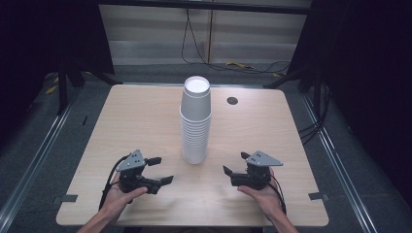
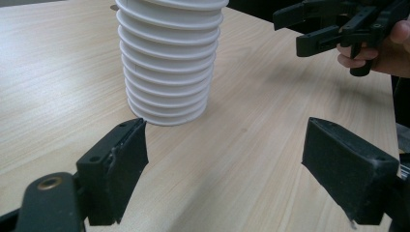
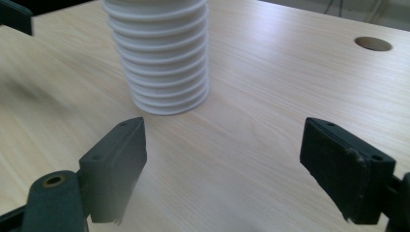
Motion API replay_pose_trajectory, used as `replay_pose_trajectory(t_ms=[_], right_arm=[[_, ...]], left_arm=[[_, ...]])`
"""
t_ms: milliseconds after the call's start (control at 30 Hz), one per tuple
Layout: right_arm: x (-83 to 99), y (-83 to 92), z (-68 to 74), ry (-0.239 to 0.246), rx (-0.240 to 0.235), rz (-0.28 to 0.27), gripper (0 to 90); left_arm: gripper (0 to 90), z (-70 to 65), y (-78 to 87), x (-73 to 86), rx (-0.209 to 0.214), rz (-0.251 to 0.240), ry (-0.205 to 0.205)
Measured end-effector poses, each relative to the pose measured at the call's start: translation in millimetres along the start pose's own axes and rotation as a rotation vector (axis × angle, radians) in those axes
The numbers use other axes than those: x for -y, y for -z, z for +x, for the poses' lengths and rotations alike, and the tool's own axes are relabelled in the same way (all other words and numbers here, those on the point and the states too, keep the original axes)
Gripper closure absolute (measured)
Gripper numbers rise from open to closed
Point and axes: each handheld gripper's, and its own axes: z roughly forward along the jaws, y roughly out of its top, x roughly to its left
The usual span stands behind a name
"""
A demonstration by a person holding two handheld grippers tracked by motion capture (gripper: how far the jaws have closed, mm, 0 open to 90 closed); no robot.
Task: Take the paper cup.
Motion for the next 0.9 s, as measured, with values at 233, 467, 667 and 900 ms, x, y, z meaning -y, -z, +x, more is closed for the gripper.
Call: replay_pose_trajectory(t_ms=[233,467,667,900], right_arm=[[-3.6,1.4,-2.8,-0.038,-0.041,-0.039,17.4],[-10.1,0.4,-1.5,-0.042,-0.07,-0.075,14.9],[-17.8,2.5,0.0,-0.041,-0.106,-0.079,16.1],[-29.2,5.0,5.6,-0.021,-0.136,-0.121,17.2]], left_arm=[[16.0,-1.8,-8.3,-0.5,0.034,0.033,0.023],[16.1,-0.9,-9.8,-0.5,0.024,0.053,0.02],[16.4,-2.1,-9.2,1.4,0.013,0.06,0.019],[16.4,-2.7,-8.7,1.3,0.017,0.054,0.007]])
